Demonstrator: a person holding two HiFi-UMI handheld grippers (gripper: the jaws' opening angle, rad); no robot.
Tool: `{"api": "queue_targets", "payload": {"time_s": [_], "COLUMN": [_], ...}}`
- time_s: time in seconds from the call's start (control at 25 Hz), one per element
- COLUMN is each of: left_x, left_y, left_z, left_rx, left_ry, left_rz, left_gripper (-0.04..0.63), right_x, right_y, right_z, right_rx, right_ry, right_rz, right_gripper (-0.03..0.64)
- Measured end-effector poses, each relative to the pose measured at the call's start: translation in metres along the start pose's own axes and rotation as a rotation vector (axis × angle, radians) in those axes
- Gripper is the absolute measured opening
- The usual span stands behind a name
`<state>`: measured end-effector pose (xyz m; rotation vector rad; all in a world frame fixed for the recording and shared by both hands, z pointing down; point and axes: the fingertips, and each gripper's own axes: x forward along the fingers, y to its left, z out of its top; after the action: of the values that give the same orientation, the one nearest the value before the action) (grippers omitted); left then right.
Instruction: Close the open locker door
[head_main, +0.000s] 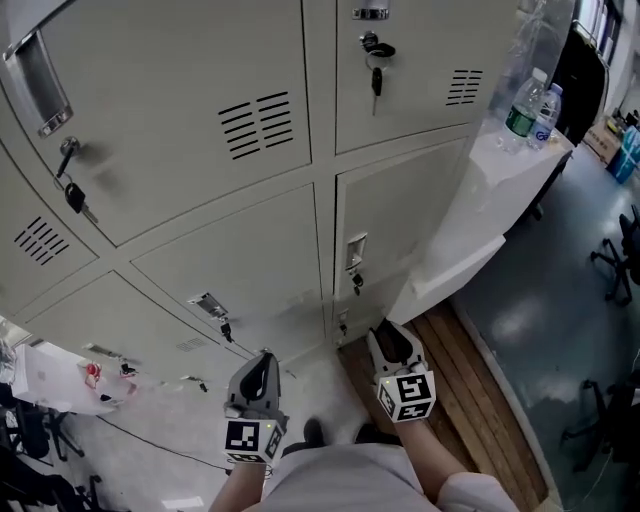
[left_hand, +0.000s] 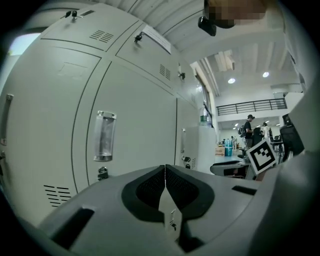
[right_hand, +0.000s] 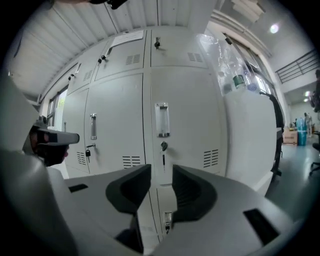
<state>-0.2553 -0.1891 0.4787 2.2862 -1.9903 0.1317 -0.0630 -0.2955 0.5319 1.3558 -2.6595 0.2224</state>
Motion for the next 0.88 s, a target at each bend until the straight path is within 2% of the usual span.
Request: {"api": "queue_targets", "payload": {"time_s": [0.08, 0.12, 0.24, 0.52, 0.72, 0.88], "left_x": [0.008, 0.011, 0.022, 0.045, 0.054, 0.055], "left_y": [-0.011, -0.017, -0.036, -0.087, -0.11, -0.12], "left_z": [0.001, 0.002, 0.003, 0.01, 0.013, 0.016], "left_rx": [0.0, 0.002, 0.002, 0.0, 0.005, 0.011], "left_ry": [-0.004, -0.006, -0.013, -0.036, -0.042, -0.046], "left_rz": [-0.034, -0.051, -0.103, -0.226, -0.272, -0.288], "left_gripper": [0.011, 0.011, 0.011, 0.011, 0.011, 0.011], "right_x": [-0.02, -0.03, -0.056, -0.109, -0.128, -0.136], "right_y": [-0.005, -0.008, -0.018, -0.046, -0.059, -0.062], "right_z": [0.015, 0.02, 0.03, 0.04, 0.039, 0.039], "right_rx": [-0.017, -0.028, -0.031, 0.036, 0.019, 0.016], "right_ry": [-0.042, -0.059, -0.083, -0.129, -0.139, -0.142], "right_rz": [-0.023, -0.036, -0.08, -0.183, -0.242, -0.256], "right_gripper": [0.047, 0.024, 0.017, 0.016, 0.014, 0.012]}}
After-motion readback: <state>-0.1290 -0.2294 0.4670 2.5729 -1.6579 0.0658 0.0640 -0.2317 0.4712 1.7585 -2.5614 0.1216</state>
